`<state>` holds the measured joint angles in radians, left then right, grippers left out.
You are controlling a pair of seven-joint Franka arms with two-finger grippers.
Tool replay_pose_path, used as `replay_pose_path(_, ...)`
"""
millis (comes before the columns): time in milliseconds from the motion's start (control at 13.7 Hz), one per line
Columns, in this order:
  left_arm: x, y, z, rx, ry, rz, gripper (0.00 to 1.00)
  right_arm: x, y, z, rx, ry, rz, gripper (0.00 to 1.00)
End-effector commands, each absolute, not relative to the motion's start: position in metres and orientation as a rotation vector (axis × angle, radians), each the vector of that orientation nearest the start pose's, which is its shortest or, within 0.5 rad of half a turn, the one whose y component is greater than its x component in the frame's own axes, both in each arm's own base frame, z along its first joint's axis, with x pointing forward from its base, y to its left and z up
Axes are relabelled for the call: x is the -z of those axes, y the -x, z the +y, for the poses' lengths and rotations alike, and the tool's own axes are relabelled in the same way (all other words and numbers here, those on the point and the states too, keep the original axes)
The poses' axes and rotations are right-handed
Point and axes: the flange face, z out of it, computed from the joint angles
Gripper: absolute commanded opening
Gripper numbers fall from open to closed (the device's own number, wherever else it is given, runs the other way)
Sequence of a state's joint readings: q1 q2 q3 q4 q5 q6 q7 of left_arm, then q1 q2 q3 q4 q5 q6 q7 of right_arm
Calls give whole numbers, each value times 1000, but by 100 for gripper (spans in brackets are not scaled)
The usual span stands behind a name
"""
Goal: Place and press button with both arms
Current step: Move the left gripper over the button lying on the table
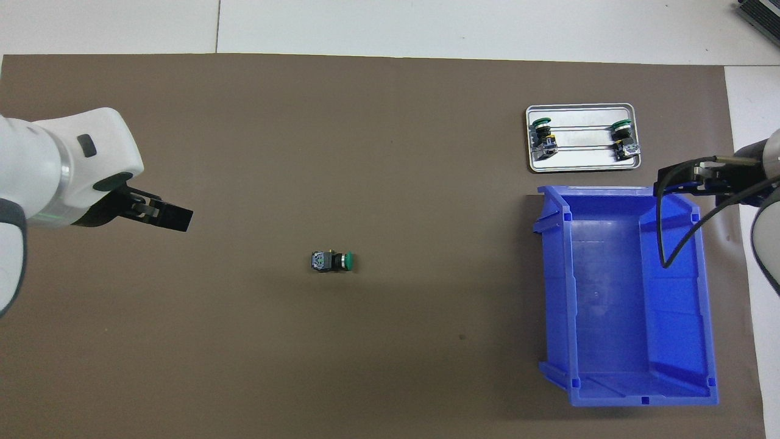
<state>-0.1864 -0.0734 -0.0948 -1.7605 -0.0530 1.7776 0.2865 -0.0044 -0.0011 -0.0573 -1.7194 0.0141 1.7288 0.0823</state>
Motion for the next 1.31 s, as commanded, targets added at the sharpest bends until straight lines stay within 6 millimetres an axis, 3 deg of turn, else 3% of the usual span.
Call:
replay_pose_path(0,-588,-515,-188,293,2958,1298,100,-590,-560,-33,3,3120,165,100)
replay_pose_path(218,-560,-500,-226,302,2757,1665,100,-608,-561,-25,34,3123,141,100)
replay_pose_path(291,-542,-493,-243,272,2729,1724,100,-615,-560,-23,38,3125,130,100)
replay_pose_path(437,-523,-486,-266,278,2655,1833,100,-621,-560,-19,55,3145,18,100)
replay_pose_path(582,-502,-494,-275,251,2593,1922,100,-637,-558,-12,72,3182,-22,100)
replay_pose_path(728,-472,-495,-301,240,2538,1991,100,-634,-551,-8,26,3173,-29,100)
replay_pose_path(946,-457,-499,-310,228,2360,2102,97,-630,-543,-2,-36,3164,25,100)
replay_pose_path(1019,-454,-499,-309,208,2303,2123,97,-630,-543,9,-38,3163,44,100)
replay_pose_path(1238,-445,-499,-309,176,2240,2179,97,-628,-542,12,-42,3163,42,100)
